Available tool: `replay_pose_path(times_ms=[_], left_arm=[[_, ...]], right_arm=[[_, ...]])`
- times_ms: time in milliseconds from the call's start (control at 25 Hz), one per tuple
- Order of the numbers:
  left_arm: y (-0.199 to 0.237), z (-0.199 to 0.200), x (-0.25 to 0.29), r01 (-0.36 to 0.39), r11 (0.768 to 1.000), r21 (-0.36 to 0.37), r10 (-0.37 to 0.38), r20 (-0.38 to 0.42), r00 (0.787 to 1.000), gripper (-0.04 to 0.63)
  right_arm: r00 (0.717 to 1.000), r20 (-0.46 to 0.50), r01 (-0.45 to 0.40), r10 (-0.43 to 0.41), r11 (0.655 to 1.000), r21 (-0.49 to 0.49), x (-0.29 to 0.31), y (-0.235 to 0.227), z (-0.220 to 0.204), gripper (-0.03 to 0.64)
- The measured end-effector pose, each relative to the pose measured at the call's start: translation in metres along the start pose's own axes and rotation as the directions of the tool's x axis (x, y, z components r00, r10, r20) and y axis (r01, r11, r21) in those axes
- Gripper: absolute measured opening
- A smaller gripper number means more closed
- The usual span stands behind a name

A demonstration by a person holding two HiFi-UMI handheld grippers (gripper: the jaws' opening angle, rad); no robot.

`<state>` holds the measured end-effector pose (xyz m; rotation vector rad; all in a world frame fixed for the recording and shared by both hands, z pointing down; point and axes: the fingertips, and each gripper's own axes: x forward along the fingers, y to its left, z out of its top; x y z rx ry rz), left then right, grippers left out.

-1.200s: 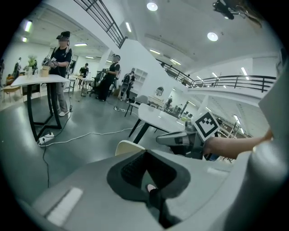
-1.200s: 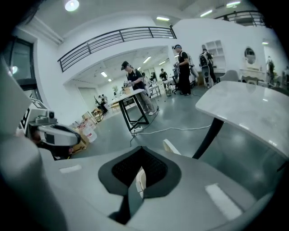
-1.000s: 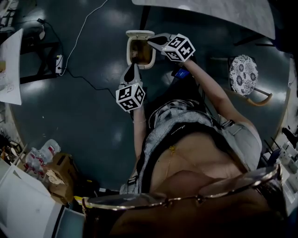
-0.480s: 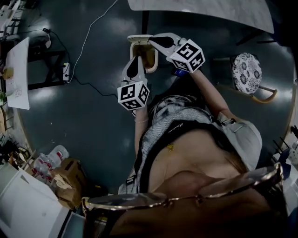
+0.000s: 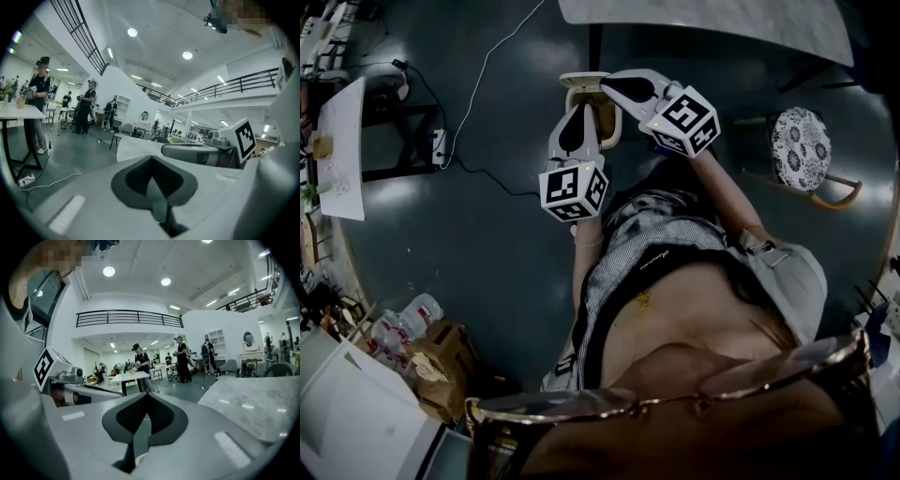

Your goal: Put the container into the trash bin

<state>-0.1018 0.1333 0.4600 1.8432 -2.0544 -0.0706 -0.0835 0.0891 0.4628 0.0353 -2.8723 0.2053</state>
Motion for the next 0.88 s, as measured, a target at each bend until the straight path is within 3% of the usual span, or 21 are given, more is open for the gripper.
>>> replay_pose_path(times_ms=[880], left_arm=[[0.0018,-0.0005,0.0014,-0.001,1.000,0.024,0.002,-0.020,1.000,0.000]], right_arm=[[1.000,-0.007,-0.015,0.014,0.999,-0.029,0.0006,0.0050,0.0087,0.026]])
